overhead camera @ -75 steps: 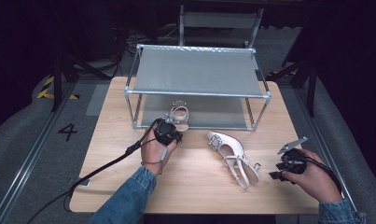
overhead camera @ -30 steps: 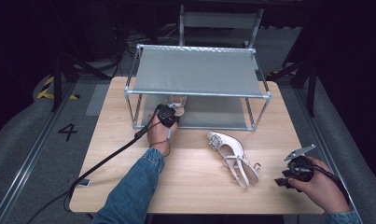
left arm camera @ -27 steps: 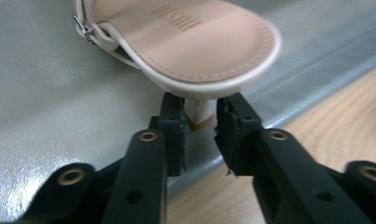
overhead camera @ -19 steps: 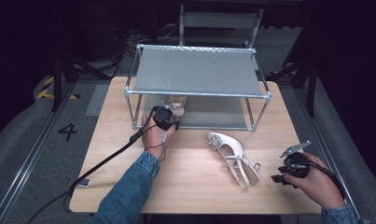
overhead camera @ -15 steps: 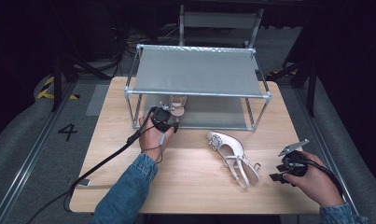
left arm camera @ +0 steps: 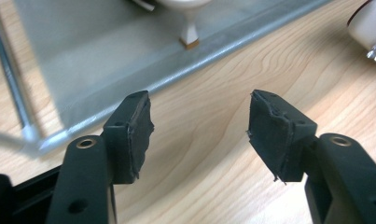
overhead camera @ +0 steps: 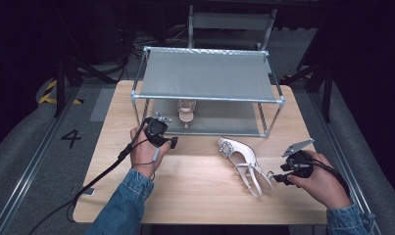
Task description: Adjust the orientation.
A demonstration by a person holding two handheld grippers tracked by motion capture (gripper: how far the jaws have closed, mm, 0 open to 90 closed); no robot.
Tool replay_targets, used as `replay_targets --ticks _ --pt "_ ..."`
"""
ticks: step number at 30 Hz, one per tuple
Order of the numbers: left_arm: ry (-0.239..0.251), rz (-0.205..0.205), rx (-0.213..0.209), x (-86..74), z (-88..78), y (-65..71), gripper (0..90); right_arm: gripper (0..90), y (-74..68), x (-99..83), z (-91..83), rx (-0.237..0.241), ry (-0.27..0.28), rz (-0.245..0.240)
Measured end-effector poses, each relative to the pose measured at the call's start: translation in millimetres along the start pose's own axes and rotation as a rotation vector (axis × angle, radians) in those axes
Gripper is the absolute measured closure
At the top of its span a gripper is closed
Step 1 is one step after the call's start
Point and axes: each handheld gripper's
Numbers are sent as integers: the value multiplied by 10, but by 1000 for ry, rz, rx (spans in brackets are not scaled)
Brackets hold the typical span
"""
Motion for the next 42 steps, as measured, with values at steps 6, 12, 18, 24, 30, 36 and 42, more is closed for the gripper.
replay_targets --ticks 6,12,18,24,30,36,42 --pt "-33 11 29 -90 -31 -47 372 477 -112 170 -61 12 30 -23" --pt "-65 -5 39 -156 4 -91 370 453 -190 304 -64 38 44 -14" --pt "-71 -10 41 -194 0 -95 368 383 -306 420 -62 64 56 -31" --pt "-79 2 47 -210 10 -113 367 320 -364 516 74 58 37 -30" --pt "-79 -7 38 -219 28 -120 366 300 -379 571 224 41 17 -27" --pt "-92 -13 37 -218 43 -116 366 351 -396 597 364 23 -17 -28" --pt "-95 -9 36 -216 60 -116 366 629 -375 580 334 -18 -32 58"
Point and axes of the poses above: each handheld gripper's, and its own axes: z roughly forward along the jaws, x roughly out of its top, y roughly to its right, and after that the axes turned 7 degrees about -y, right-handed
